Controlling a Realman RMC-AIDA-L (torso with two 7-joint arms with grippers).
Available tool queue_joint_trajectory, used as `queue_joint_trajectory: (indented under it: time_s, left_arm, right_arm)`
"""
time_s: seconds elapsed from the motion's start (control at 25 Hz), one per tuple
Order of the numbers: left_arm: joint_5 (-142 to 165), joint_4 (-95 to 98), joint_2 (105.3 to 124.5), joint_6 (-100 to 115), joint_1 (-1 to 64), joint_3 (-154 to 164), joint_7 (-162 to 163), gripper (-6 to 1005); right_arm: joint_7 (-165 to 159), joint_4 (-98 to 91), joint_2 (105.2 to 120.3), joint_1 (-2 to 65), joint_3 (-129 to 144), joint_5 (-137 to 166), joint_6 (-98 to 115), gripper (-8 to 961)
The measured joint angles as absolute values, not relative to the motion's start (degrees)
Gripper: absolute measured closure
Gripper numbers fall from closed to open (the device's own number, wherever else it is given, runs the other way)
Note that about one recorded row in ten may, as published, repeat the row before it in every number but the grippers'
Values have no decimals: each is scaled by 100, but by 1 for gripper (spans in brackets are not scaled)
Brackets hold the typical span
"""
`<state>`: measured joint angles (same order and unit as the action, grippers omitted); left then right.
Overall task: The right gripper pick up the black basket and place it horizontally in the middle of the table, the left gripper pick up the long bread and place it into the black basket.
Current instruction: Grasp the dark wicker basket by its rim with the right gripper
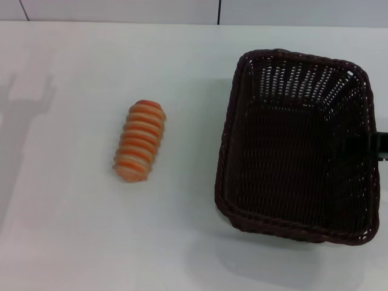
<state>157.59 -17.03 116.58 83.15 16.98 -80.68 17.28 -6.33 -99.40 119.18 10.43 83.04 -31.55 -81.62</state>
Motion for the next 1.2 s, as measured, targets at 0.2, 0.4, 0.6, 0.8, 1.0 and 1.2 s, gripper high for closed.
queue_joint_trajectory:
  time_s: [0.2, 0.4, 0.6, 0.8, 1.0, 1.2]
  left_arm:
    - [15759, -1701, 11654, 8315, 1702, -8068, 1732, 199]
    - [15759, -1696, 11654, 8314, 1704, -8068, 1751, 199]
    - [15759, -1696, 11643, 8321, 1695, -8083, 1816, 199]
    - [15759, -1701, 11643, 8381, 1677, -8102, 1880, 199]
    - [15759, -1694, 11643, 8390, 1672, -8111, 1883, 199]
    - [15759, -1661, 11626, 8361, 1668, -8137, 1886, 199]
  right_arm:
    - [-633, -9892, 11918, 1046, 8352, -3150, -8113, 359]
    - [-659, -9881, 11916, 1046, 8369, -3127, -8082, 386]
    - [-636, -9825, 11910, 1047, 8326, -3153, -8042, 413]
    - [-625, -9815, 11904, 1066, 8323, -3157, -8042, 625]
    - [-591, -9819, 11890, 1083, 8322, -3148, -7972, 746]
    - [-408, -9805, 11884, 1112, 8285, -3130, -7641, 770]
